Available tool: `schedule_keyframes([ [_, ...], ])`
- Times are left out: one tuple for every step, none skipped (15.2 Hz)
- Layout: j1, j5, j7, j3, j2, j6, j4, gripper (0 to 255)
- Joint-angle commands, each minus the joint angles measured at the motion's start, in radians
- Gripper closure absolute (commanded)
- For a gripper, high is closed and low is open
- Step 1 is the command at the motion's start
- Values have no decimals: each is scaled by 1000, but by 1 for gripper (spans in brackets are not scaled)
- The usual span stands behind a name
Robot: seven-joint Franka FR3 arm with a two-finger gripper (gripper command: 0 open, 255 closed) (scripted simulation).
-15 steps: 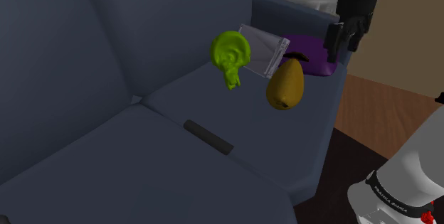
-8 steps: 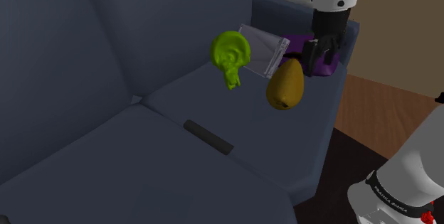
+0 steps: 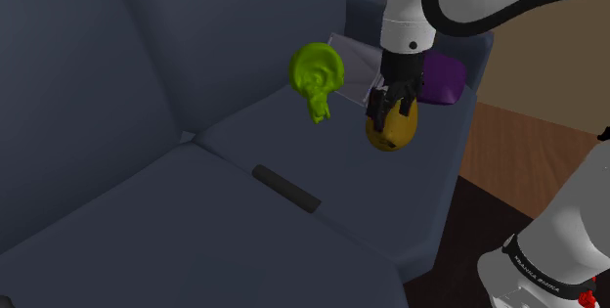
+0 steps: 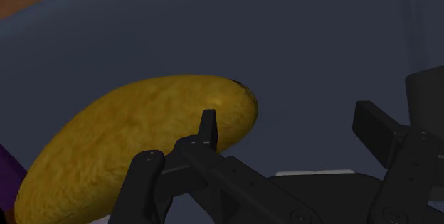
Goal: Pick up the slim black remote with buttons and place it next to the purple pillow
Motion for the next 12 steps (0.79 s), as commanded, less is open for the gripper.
schedule_keyframes([
  [14,15,7,18,51,52,12,0],
  [21,22,12,28,77,80,16,0],
  [28,28,17,38,104,107,22,0],
  [35,34,22,49,132,134,28,0],
  [42,39,27,59,160,161,36,0],
  [48,42,32,69,189,187,45,0],
  [55,46,38,79,218,212,55,0],
  [61,48,43,89,248,237,66,0],
  [67,49,49,99,278,261,78,0],
  [73,49,55,109,308,285,91,0],
  [79,48,62,119,339,307,105,0],
  [85,46,69,129,370,329,120,0],
])
